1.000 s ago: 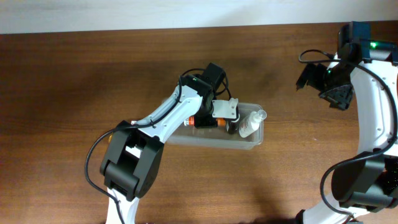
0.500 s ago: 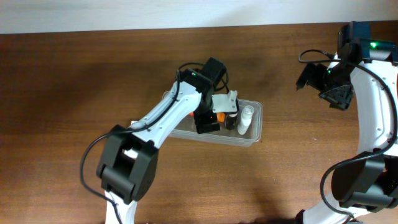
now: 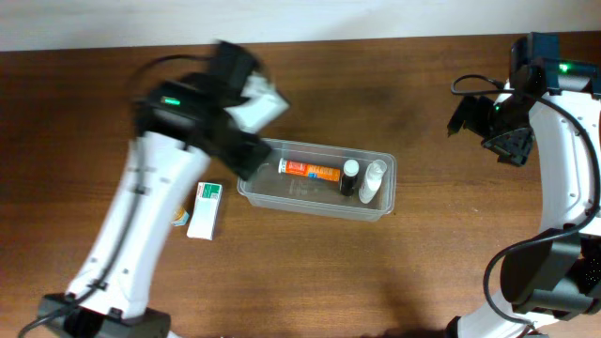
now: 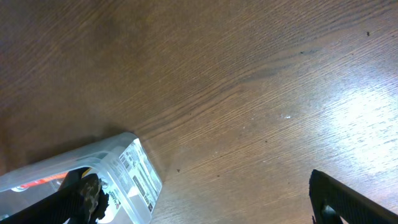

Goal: Pack container
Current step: 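Lay the orange tube flat in the container and release, then grasp the gold-lidded jar with the left gripper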

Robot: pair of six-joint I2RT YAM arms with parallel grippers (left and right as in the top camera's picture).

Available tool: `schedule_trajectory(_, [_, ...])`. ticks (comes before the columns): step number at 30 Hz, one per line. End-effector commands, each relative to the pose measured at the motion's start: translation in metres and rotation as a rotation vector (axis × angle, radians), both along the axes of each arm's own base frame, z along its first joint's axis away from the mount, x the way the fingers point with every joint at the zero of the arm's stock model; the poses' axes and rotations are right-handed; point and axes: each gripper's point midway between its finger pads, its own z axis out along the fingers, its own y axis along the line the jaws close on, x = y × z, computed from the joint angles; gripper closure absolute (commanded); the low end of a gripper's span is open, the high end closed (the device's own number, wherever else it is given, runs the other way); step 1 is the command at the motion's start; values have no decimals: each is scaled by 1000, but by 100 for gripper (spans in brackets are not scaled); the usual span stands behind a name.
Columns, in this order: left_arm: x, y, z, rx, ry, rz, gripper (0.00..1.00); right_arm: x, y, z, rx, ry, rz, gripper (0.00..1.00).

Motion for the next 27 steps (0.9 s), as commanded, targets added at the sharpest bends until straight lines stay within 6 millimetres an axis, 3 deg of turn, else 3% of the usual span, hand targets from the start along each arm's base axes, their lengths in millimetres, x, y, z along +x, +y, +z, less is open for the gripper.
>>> schedule_trajectory(1, [-1, 52, -23, -63, 107, 352, 0, 0, -1, 1, -1, -5, 5, 2])
schedule_trajectory(8, [-14, 118, -101, -178, 313, 593, 0, 0, -1, 1, -1, -5, 4, 2])
schedule_trajectory(14, [-26, 134, -160, -204, 407, 665, 0, 0, -1, 2, -1, -5, 5, 2])
schedule_trajectory(18, [-25, 137, -180, -181, 422, 661, 7, 0, -1, 2, -1, -5, 4, 1])
schedule_trajectory(21, [-28, 137, -190, -171, 456, 664, 21, 0, -1, 1, -1, -5, 5, 1])
schedule_trajectory(27, [-35, 136, -208, -165, 496, 666, 24, 0, -1, 2, -1, -5, 4, 1])
